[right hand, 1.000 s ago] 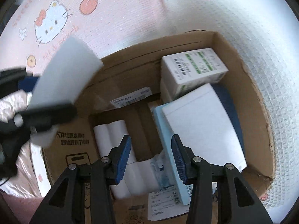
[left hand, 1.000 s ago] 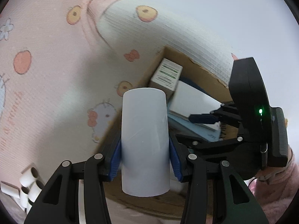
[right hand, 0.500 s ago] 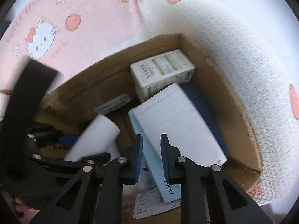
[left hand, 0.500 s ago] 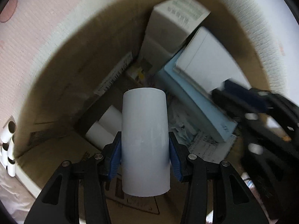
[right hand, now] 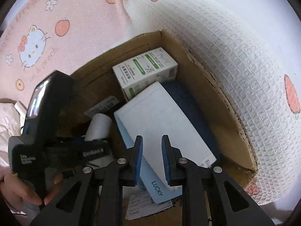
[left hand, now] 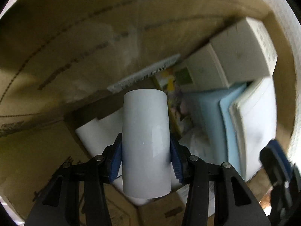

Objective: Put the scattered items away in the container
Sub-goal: 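Lower the right gripper's tube into the box and open it, then lower the left gripper's tube into the box beside the others and open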

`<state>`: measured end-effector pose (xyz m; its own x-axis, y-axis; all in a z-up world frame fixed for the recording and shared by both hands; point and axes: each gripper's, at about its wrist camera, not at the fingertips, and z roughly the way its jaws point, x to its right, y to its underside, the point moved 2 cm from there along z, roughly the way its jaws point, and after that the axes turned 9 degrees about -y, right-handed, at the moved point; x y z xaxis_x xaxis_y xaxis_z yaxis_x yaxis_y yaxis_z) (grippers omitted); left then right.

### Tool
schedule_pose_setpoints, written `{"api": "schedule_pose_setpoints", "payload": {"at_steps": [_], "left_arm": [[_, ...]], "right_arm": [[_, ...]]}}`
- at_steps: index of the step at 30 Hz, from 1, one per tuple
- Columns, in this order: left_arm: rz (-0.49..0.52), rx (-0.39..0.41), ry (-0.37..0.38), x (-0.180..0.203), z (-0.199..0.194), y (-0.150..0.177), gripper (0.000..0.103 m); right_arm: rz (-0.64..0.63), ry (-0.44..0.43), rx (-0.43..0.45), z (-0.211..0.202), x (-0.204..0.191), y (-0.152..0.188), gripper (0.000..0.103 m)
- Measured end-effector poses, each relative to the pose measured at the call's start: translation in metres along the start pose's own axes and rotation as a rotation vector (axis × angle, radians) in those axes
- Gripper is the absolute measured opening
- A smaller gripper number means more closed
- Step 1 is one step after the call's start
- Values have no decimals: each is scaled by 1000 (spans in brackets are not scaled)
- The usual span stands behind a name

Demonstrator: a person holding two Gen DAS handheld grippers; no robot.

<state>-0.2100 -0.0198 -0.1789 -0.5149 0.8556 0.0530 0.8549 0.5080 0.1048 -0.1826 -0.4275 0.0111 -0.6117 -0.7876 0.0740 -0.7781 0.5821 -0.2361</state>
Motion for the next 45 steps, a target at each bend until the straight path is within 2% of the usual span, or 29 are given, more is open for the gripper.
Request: {"api": "schedule_pose_setpoints", "payload": {"at_steps": [3, 6, 9, 15, 17, 18, 19, 20, 22, 24, 27, 30, 32, 34, 36, 41, 44, 45], "left_arm": [[-59, 2, 29, -3, -1, -2, 50], [-64, 11, 28, -1, -1, -1, 50], [-41, -5, -4, -1, 1, 2, 50], [-18, -59, 64, 0, -3, 13, 50], [37, -62, 52, 4, -6, 20, 50], [71, -43, 41, 6, -10, 24, 48], [104, -8, 39, 7, -15, 28, 38], [141, 33, 35, 10, -22, 33, 34], [209, 107, 20, 13, -34, 40, 15], [273, 159, 11, 17, -44, 45, 10], [348, 205, 21, 14, -56, 48, 9], [444, 241, 10, 4, -73, 18, 9], [498, 322, -19, -3, -85, 16, 9], [540, 393, -17, -5, -94, 16, 9], [554, 449, -4, -14, -103, 16, 9], [553, 514, 56, -42, -117, 12, 9], [559, 546, 73, -57, -126, 14, 9], [551, 552, 70, -60, -128, 15, 9]], "right_arm": [[-6, 1, -12, 2, -3, 3, 17], [-21, 17, -9, -1, -5, 4, 17], [-28, 27, -13, 5, -7, 6, 17], [-28, 28, -46, 11, -7, 10, 17], [-36, 20, -48, 10, -10, 12, 17], [-39, 15, -46, 9, -11, 12, 17], [-42, 6, -42, 8, -14, 12, 17], [-51, -3, -36, 6, -17, 13, 17], [-63, -19, -23, 1, -23, 14, 17], [-74, -65, -24, -2, -29, 16, 17], [-78, -102, -39, 2, -35, 17, 17], [-92, -98, -68, 8, -44, 22, 17], [-104, -112, -73, 12, -52, 25, 17], [-120, -140, -93, 17, -61, 27, 17], [-140, -137, -111, 25, -68, 28, 17], [-185, -118, -226, 64, -83, 26, 18], [-199, -85, -265, 81, -85, 24, 35], [-191, -71, -276, 87, -85, 23, 46]]}}
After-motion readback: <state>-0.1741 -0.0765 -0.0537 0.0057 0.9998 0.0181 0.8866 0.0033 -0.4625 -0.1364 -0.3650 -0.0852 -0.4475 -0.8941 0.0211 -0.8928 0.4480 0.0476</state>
